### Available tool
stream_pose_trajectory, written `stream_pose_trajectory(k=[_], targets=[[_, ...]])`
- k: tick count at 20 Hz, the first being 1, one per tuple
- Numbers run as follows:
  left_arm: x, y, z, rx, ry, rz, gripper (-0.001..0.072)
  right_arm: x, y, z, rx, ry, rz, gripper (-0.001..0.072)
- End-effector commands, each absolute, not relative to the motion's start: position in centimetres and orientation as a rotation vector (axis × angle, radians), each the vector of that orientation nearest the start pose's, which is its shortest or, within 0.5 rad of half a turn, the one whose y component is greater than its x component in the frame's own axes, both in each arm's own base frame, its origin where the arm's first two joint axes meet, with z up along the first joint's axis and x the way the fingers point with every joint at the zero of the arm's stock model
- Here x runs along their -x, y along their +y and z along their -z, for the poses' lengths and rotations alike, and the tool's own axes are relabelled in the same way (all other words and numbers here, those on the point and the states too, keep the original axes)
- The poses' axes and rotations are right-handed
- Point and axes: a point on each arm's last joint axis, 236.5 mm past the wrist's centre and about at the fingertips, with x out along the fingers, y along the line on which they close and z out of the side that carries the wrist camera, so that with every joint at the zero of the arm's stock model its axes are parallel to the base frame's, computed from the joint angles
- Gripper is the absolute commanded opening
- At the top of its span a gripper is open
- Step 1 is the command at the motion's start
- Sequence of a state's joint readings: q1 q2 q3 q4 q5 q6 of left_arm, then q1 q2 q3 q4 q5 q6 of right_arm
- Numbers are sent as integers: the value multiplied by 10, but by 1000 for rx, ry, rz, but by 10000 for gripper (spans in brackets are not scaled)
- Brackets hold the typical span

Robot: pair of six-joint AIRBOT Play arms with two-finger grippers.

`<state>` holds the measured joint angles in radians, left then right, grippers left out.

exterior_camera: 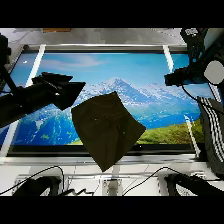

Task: Fold the clothes and pants, and hang the long-sleeved shirts on hangers.

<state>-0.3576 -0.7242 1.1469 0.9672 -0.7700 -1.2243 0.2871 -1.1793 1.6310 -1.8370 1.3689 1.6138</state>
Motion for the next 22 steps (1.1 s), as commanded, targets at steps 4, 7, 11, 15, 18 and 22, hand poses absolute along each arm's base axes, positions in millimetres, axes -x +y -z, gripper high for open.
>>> stream_pose_trajectory(k=[4, 7, 11, 15, 18, 22], targets=[[-300, -212, -308, 113, 299, 745, 550, -401, 55, -216, 258, 877, -30, 37], [-300, -212, -308, 113, 299, 745, 549, -401, 55, -216, 257, 877, -30, 38], [-300, -212, -308, 113, 299, 745, 550, -401, 55, -216, 257, 876, -31, 37], [-304, -210, -315, 123, 267, 730, 550, -418, 61, -231, 258, 777, -47, 37], [-305, -209, -317, 130, 258, 724, 549, -427, 65, -241, 256, 722, -58, 37], [-304, -207, -308, 90, 286, 720, 276, -430, 21, -210, 454, 844, -26, 36]])
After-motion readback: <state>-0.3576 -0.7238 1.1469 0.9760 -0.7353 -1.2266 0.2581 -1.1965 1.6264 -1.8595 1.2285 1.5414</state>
